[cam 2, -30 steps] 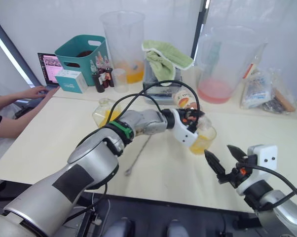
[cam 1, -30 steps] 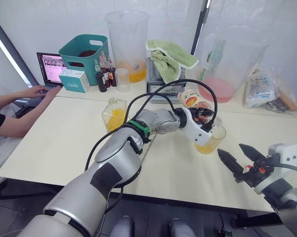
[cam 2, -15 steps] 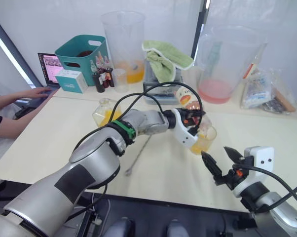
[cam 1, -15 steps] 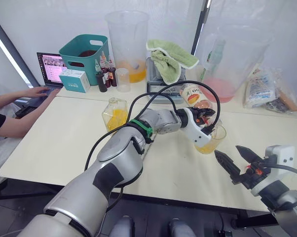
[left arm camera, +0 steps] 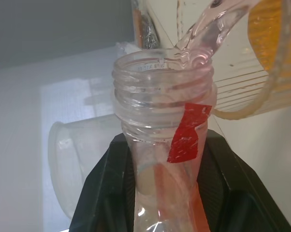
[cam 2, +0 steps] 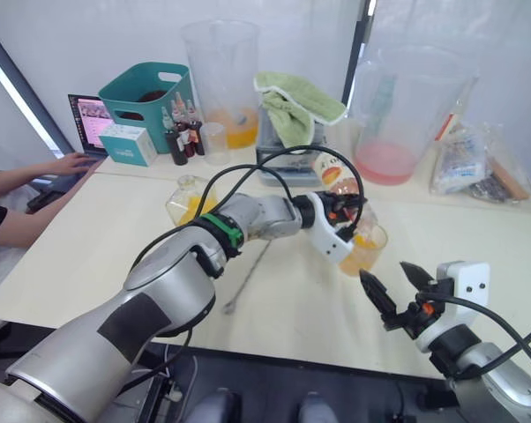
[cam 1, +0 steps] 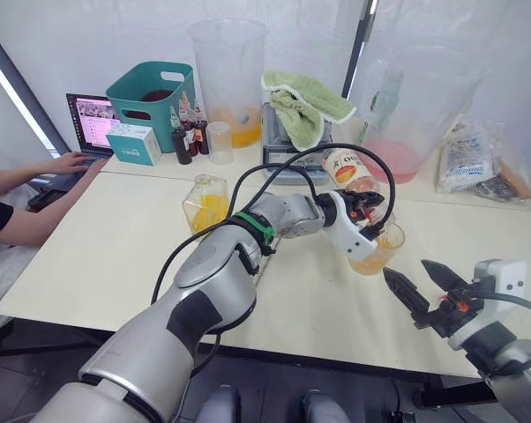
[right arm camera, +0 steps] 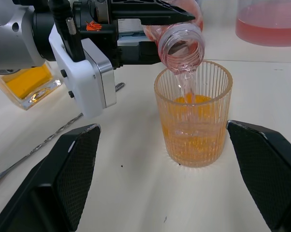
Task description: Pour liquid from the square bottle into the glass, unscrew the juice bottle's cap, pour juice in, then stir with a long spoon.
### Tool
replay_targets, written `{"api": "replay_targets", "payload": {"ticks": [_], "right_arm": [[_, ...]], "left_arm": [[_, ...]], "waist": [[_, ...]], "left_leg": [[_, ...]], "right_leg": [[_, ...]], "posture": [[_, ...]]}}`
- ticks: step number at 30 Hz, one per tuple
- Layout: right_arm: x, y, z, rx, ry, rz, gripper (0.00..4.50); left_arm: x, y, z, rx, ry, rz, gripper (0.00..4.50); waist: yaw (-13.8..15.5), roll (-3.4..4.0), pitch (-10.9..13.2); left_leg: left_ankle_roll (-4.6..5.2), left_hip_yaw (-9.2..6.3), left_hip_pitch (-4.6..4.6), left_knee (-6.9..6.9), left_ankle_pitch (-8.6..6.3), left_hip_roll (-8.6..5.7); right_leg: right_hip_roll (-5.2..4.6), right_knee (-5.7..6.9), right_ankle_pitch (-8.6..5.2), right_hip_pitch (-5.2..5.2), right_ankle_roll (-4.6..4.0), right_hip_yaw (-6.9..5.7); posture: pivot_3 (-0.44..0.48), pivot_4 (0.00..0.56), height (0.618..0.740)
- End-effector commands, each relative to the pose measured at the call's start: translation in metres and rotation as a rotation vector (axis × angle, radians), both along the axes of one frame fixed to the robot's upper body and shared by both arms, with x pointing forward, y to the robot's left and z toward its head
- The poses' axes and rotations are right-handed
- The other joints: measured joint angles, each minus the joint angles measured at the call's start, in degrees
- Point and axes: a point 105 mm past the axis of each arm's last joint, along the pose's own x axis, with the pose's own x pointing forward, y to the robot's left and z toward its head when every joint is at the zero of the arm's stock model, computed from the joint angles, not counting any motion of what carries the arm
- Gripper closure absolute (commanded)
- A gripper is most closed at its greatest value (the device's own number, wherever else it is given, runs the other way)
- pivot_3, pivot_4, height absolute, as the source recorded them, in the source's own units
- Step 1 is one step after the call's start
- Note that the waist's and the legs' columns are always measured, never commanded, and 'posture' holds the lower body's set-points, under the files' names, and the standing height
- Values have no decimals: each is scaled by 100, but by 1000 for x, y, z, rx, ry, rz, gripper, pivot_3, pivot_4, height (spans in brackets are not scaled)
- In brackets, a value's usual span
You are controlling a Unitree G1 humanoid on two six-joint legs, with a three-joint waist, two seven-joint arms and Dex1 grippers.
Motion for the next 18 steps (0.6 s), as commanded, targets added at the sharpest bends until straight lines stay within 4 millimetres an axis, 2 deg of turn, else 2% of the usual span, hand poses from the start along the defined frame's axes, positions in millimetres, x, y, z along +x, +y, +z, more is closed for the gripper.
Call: {"api": "replay_targets", "payload": {"ticks": [1, 12, 14, 18], "right_arm": [[-3, 5, 11, -8, -52, 12, 80], [1, 2, 10, -17, -50, 3, 80], [1, 1, 9, -23, -47, -5, 80], [3, -1, 9, -28, -49, -9, 80]], "left_arm": [[-5, -8, 14, -84, 87, -16, 3182], [-4, -3, 4, -149, 323, 25, 3182], [-3, -3, 10, -224, 421, 31, 3182], [0, 0, 20, -268, 474, 36, 3182]], "waist": [[-1, 0, 0], [-5, 2, -1], [-5, 2, -1], [-5, 2, -1]], "left_leg": [[0, 0, 0, 0, 0, 0], [0, -2, 5, 5, 0, -5], [0, -2, 5, 5, 0, -5], [0, -4, 5, 7, 0, -7]], "right_leg": [[0, 1, 0, 0, 0, 0], [-1, 27, 0, -2, 0, 2], [-2, 29, 0, -2, -1, 3], [-3, 31, 1, -4, -1, 2]], "posture": [[0, 150, 740], [0, 150, 740], [0, 150, 740], [0, 150, 740]]}}
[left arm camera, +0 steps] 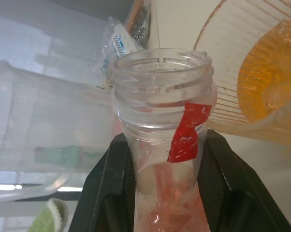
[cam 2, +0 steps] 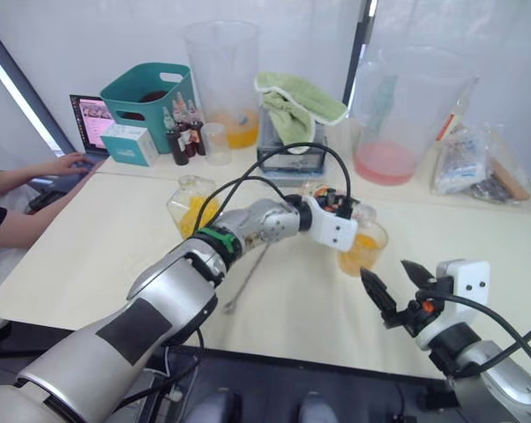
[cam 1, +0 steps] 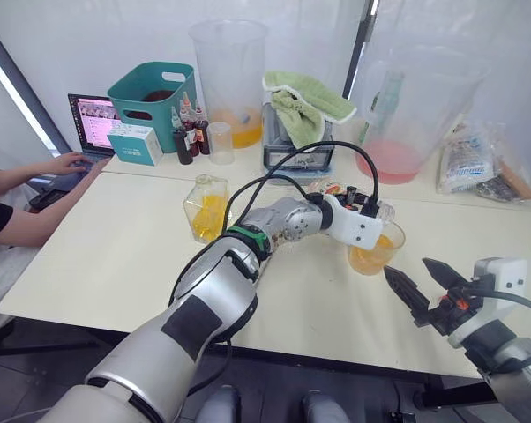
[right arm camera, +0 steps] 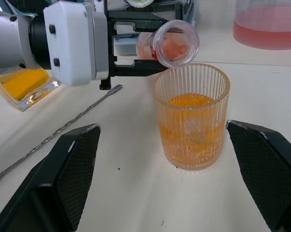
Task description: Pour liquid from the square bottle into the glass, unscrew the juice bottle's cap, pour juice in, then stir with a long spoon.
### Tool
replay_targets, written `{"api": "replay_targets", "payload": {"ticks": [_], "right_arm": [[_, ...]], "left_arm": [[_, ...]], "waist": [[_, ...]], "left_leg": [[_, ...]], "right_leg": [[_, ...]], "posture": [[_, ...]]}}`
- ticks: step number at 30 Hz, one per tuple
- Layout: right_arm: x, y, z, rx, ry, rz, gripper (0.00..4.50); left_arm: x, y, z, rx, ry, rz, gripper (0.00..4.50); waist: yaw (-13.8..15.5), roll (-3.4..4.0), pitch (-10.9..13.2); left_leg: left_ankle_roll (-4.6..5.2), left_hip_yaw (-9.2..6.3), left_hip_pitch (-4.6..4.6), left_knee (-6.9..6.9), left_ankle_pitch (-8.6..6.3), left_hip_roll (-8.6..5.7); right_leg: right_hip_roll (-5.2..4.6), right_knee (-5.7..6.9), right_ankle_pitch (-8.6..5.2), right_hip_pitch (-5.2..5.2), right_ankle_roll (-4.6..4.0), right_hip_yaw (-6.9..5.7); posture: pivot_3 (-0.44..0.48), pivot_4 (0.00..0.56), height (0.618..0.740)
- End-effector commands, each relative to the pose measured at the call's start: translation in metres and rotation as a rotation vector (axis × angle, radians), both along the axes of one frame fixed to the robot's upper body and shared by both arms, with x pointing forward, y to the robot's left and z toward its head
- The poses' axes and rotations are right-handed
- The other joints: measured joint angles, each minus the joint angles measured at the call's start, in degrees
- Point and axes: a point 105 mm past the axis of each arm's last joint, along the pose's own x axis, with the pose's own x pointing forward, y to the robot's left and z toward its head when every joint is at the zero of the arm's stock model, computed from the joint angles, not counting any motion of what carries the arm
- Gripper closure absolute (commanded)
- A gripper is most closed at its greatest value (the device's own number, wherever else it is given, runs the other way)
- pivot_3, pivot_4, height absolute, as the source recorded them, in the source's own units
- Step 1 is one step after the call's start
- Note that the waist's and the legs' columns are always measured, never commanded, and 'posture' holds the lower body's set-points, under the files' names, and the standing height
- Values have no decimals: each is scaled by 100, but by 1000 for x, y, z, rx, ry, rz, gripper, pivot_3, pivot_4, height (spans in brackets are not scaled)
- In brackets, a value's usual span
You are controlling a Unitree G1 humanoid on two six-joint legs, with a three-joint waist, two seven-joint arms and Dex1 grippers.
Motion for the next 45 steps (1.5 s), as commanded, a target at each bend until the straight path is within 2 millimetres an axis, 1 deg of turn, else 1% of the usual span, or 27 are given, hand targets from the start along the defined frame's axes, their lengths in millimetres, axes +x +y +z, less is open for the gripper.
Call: {"api": "replay_targets", "payload": {"ticks": [1, 4, 6, 8, 11, 13, 14, 15, 17, 18, 20, 22, 23, 24, 26, 27, 28, 29, 30, 31, 34, 36, 39, 40, 44, 45], "right_arm": [[1, 0, 8, -18, -39, 4, 80], [3, 0, 9, -18, -46, 7, 80], [5, 1, 10, -19, -50, 18, 80], [9, 1, 12, -23, -56, 36, 80], [12, 0, 14, -22, -62, 56, 80], [14, 0, 15, -26, -62, 71, 80], [15, 0, 15, -27, -63, 82, 80], [18, 1, 17, -26, -69, 106, 80], [23, 2, 22, -14, -86, 153, 80], [25, 2, 24, -13, -89, 168, 80], [28, 0, 23, -36, -80, 192, 80], [29, -2, 23, -57, -71, 228, 80], [30, -2, 25, -60, -71, 251, 80], [30, -3, 26, -62, -72, 266, 80], [31, 2, 33, -60, -75, 368, 80], [31, 4, 35, -60, -76, 402, 80], [32, 7, 38, -66, -79, 445, 80], [33, 10, 40, -69, -79, 477, 80], [33, 11, 42, -71, -80, 499, 80], [32, 12, 43, -70, -79, 520, 80], [26, 22, 50, -68, -71, 643, 80], [22, 27, 52, -77, -63, 713, 80], [21, 39, 55, -96, -64, 790, 80], [21, 41, 55, -99, -66, 802, 80], [24, 65, 57, -141, -92, 881, 80], [25, 71, 56, -151, -95, 894, 80]], "left_arm": [[-2, -6, 31, -104, 16, -24, 3182], [1, -2, 40, -146, 59, -17, 3182], [5, 5, 54, -213, 130, -10, 3182], [11, 18, 70, -284, 207, -10, 3182], [15, 37, 88, -347, 301, -40, 3182], [16, 46, 96, -377, 348, -64, 3182], [17, 53, 102, -398, 379, -75, 3182], [19, 66, 111, -429, 423, -86, 3182], [21, 92, 129, -514, 557, -126, 3182], [20, 100, 136, -551, 625, -161, 3182], [12, 116, 148, -606, 754, -253, 3182], [0, 133, 154, -610, 810, -313, 3182], [-6, 143, 154, -601, 822, -325, 3182], [-11, 148, 153, -594, 830, -332, 3182], [-39, 180, 139, -554, 899, -348, 3182], [-51, 188, 133, -530, 924, -350, 3182], [-62, 200, 124, -522, 956, -325, 3182], [-67, 211, 118, -532, 976, -289, 3182], [-72, 217, 115, -541, 991, -261, 3182], [-75, 222, 112, -553, 1003, -234, 3182], [-86, 254, 105, -605, 1008, -118, 3182], [-90, 274, 101, -634, 994, -24, 3182], [-91, 301, 95, -671, 971, 99, 3182], [-91, 306, 94, -678, 968, 121, 3182], [-89, 347, 87, -731, 954, 266, 3182], [-87, 355, 86, -742, 948, 292, 3182]], "waist": [[-1, 0, 0], [-2, 0, 0], [-13, 0, 0], [-32, 1, 0], [-64, 2, -1], [-61, 3, -2], [-53, 3, -2], [-52, 4, -2], [-80, 5, -2], [-107, 4, -2], [-150, 5, -2], [-155, 6, -3], [-162, 7, -3], [-179, 9, -4], [-238, 16, -8], [-324, 22, -10], [-335, 21, -9], [-354, 19, -8], [-341, 17, -7], [-317, 17, -6], [-231, 12, -4], [-189, 12, -4], [-159, 11, -3], [-149, 6, -1], [-141, 2, 1], [-146, 2, 1]], "left_leg": [[0, 0, 0, 0, 0, 0], [0, -1, 1, 0, 0, 0], [0, -1, 1, 0, 0, 0], [0, -1, 2, 0, 0, 0], [0, 0, 4, 0, 1, 2], [0, -1, 5, 0, 1, 3], [0, -1, 5, 0, 1, 3], [0, -1, 4, 0, 1, 2], [0, -1, 4, 2, 1, 2], [0, 0, 4, 3, 2, 2], [0, -5, 4, 2, 2, 4], [0, -8, -2, 3, 2, 4], [0, -9, -4, 3, 2, 5], [0, -9, -3, 2, 2, 6], [0, -10, 3, 2, 2, 12], [0, -4, 7, 1, 2, 18], [0, -5, 10, -1, 2, 23], [-1, -7, 9, 0, 2, 33], [-2, -6, 8, 2, 3, 49], [-6, -6, 8, 2, 5, 51], [-18, -9, 7, 5, 15, 54], [-18, -3, 10, 5, 15, 54], [-18, 1, 13, 5, 15, 53], [-18, 0, 12, 5, 15, 53], [-19, 3, 11, 5, 15, 54], [-19, 4, 11, 5, 15, 55]], "right_leg": [[0, 0, 0, 0, 0, 0], [0, 2, 0, 0, 0, 0], [0, 2, 0, 0, 0, 0], [0, 5, 0, -1, 0, 0], [1, 11, 0, -5, -1, -2], [1, 12, 1, -5, -1, -2], [1, 12, 1, -5, -2, -2], [1, 11, 1, -4, -2, -2], [1, 11, 1, -4, -2, -2], [0, 14, 1, -7, -2, -1], [2, 27, 1, -12, -3, -6], [2, 42, 1, -24, -2, -8], [2, 45, 1, -26, -2, -7], [2, 47, 0, -27, -1, -7], [4, 53, 0, -27, -2, -6], [6, 62, 0, -32, -2, 2], [9, 73, 0, -38, -3, 4], [14, 86, 0, -47, -3, 4], [22, 92, 1, -57, -4, 2], [25, 100, 1, -61, -5, -3], [29, 102, 2, -62, -8, -10], [22, 98, 2, -60, -9, -8], [18, 97, 3, -60, -10, -9], [18, 97, 3, -60, -11, -11], [16, 95, 7, -65, -17, -15], [15, 95, 7, -68, -17, -16]], "posture": [[0, 150, 740], [0, 150, 740], [0, 150, 740], [0, 150, 740], [0, 150, 740], [0, 150, 740], [0, 150, 740], [0, 150, 740], [0, 150, 740], [0, 150, 740], [0, 150, 740], [0, 150, 740], [0, 150, 740], [0, 150, 740], [0, 150, 740], [0, 150, 740], [0, 150, 740], [0, 150, 740], [0, 150, 740], [0, 150, 740], [0, 150, 740], [0, 150, 740], [0, 150, 740], [0, 150, 740], [0, 150, 740], [0, 150, 740]]}}
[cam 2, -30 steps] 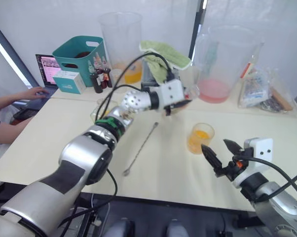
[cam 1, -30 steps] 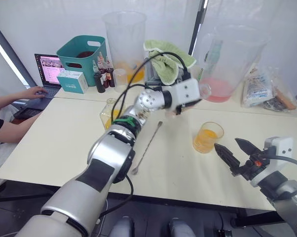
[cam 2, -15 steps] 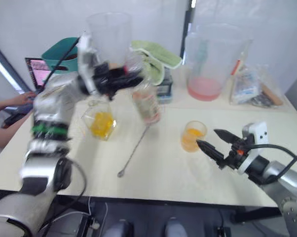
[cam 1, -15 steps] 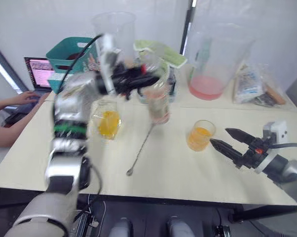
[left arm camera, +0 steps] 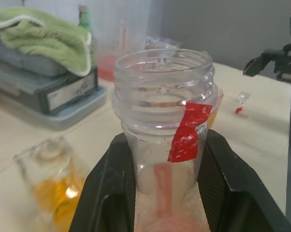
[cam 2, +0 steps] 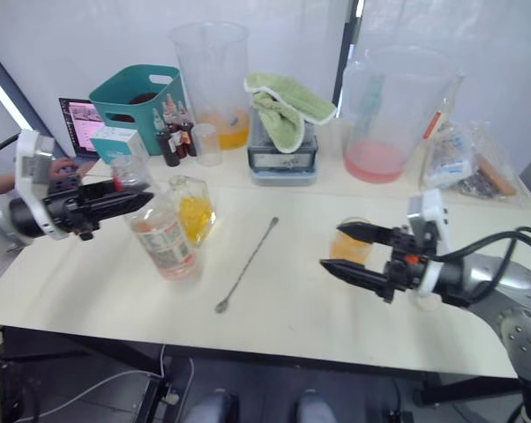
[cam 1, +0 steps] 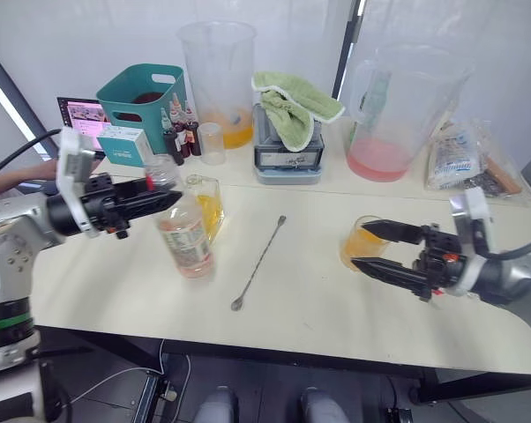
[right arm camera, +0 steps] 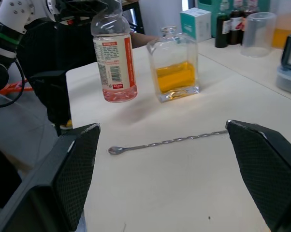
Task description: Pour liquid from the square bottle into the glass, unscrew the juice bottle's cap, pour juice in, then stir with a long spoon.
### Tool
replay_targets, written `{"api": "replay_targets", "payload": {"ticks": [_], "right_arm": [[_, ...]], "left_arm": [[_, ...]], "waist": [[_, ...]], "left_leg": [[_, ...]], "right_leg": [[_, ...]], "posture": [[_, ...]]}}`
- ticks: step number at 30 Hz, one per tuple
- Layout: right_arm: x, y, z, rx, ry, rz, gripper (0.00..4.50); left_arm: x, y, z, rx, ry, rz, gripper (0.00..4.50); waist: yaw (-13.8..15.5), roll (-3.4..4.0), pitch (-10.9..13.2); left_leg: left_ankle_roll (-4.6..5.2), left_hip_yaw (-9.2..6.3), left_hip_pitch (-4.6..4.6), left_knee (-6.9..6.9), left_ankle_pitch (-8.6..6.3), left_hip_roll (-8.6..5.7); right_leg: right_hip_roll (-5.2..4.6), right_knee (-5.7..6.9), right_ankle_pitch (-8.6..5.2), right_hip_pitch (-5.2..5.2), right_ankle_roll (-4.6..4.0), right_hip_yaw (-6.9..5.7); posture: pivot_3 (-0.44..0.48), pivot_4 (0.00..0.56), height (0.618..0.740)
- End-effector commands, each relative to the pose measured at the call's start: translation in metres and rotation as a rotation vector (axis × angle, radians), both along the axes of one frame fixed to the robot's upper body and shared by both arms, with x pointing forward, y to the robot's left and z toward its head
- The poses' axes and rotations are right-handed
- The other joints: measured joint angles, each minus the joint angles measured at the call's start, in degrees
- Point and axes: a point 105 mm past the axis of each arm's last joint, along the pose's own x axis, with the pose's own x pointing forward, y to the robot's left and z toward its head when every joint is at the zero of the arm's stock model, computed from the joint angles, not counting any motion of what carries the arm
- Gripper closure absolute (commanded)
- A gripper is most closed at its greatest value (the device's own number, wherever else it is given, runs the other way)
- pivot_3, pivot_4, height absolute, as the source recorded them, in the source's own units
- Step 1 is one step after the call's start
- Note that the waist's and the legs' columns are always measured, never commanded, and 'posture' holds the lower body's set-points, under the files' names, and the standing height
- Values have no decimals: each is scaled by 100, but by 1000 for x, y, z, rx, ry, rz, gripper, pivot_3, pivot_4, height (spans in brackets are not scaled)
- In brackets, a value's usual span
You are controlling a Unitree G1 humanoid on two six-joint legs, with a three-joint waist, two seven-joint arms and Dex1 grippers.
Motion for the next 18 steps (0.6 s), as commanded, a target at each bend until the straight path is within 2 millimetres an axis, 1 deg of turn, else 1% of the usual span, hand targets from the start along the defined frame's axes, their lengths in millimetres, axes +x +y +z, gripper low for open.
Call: {"api": "replay_targets", "payload": {"ticks": [1, 4, 6, 9, 13, 15, 18], "right_arm": [[-2, 20, 3, -40, -51, 61, 80], [-2, 33, -3, -84, -69, 93, 80], [-1, 41, -6, -106, -84, 98, 80], [-3, 47, -10, -105, -85, 110, 80], [-6, 50, -13, -92, -78, 112, 80], [-7, 50, -14, -86, -77, 108, 80], [-8, 51, -16, -64, -72, 88, 80]], "left_arm": [[0, 29, 14, 20, -68, 98, 3182], [11, 48, 16, 25, -85, 173, 3182], [23, 59, 17, 48, -112, 236, 3182], [39, 68, 17, 55, -141, 296, 3182], [60, 71, 16, 43, -175, 348, 3182], [69, 67, 15, 26, -189, 353, 3182], [93, 56, 15, -41, -217, 382, 3182]], "waist": [[-7, -1, 1], [10, -1, 1], [41, -7, 1], [85, -15, 3], [119, -20, 2], [130, -22, 2], [155, -38, 3]], "left_leg": [[0, 1, -1, -1, 0, 0], [0, 0, -2, -2, 0, 0], [0, -1, -3, -2, 0, -2], [-1, 1, -5, -2, 0, -3], [-1, 0, -9, -2, 0, -3], [-1, -2, -11, -2, 0, -3], [-1, -4, -12, 1, 0, -5]], "right_leg": [[0, 0, 1, -4, -1, -4], [-1, -1, 2, -6, -3, -16], [-4, -1, 2, -7, -4, -20], [-4, -5, 8, -9, -13, -29], [-6, -5, 8, -12, -13, -33], [-6, -4, 8, -12, -14, -38], [-6, -2, 8, -11, -14, -44]], "posture": [[0, 150, 740], [0, 150, 740], [0, 150, 740], [0, 150, 740], [0, 150, 740], [0, 150, 740], [0, 150, 740]]}}
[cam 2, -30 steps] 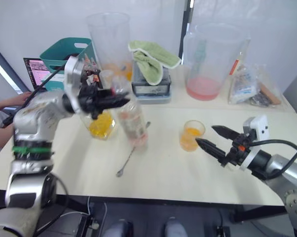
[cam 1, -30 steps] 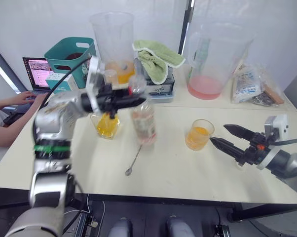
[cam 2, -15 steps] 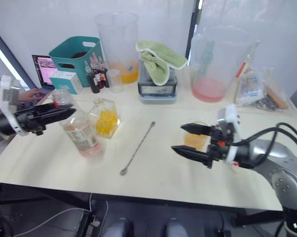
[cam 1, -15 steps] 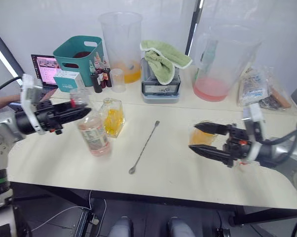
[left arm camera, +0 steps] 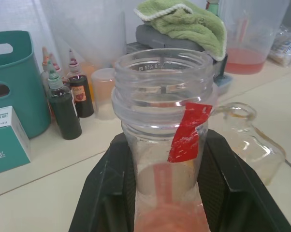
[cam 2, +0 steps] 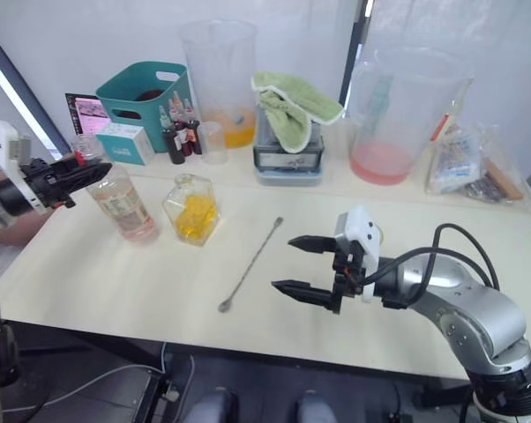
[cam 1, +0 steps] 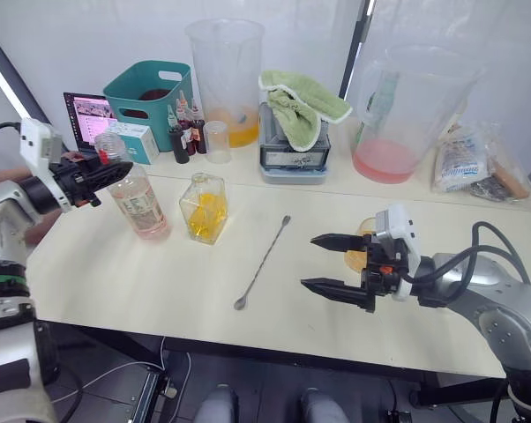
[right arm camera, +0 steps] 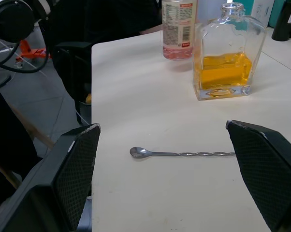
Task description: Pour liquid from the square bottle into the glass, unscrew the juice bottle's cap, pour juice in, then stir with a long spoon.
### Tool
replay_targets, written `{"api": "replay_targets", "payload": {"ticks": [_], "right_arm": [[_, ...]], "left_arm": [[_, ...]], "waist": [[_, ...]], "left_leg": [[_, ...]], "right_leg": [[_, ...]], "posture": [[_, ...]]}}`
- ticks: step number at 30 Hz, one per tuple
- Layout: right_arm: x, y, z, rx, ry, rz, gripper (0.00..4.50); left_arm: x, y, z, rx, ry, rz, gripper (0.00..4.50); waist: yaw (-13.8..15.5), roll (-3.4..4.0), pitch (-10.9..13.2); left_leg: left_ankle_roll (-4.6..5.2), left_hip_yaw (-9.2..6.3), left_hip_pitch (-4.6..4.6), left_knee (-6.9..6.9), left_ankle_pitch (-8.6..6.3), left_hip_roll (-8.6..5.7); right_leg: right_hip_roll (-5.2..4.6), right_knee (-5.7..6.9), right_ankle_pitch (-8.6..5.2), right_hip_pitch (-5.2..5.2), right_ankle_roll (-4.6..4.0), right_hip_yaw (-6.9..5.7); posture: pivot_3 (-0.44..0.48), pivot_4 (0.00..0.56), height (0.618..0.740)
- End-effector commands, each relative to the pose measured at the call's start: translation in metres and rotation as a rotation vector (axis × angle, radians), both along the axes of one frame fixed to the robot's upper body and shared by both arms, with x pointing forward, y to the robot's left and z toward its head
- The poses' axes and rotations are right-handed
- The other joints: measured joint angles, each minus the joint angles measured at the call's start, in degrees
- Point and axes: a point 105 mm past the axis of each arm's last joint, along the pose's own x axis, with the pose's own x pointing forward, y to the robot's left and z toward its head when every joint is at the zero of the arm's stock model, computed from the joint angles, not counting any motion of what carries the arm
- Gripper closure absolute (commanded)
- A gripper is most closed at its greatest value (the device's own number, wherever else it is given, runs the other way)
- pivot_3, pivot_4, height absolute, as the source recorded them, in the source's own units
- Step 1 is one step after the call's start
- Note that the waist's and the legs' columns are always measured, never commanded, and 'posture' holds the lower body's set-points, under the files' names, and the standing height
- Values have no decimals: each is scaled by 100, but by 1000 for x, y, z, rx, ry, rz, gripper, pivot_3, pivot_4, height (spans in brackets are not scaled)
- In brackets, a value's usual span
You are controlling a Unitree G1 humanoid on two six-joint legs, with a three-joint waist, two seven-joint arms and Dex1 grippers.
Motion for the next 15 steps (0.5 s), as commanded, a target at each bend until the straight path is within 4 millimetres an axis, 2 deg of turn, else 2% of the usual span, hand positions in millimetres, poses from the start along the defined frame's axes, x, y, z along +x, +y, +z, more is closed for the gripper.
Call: {"api": "replay_targets", "payload": {"ticks": [1, 8, 15], "right_arm": [[-6, 3, 7, 25, -42, -1, 80], [-9, -1, 6, 30, -38, -43, 80], [-8, -9, 11, 40, -42, -93, 80]], "left_arm": [[16, -5, 19, -30, -104, 43, 3182], [32, -15, 1, -28, -80, 57, 3182], [29, -19, -8, 51, -80, 20, 3182]], "waist": [[1, -13, -1], [-127, -20, -1], [-150, -22, -1]], "left_leg": [[-1, -2, -1, 0, 0, 1], [0, -2, -4, -5, 0, 4], [0, -5, -2, -3, 0, 3]], "right_leg": [[0, 0, 0, -1, 0, -5], [1, 6, 0, -12, 0, -7], [0, 7, 0, -6, 0, -11]], "posture": [[0, 150, 740], [0, 150, 740], [0, 150, 740]]}}
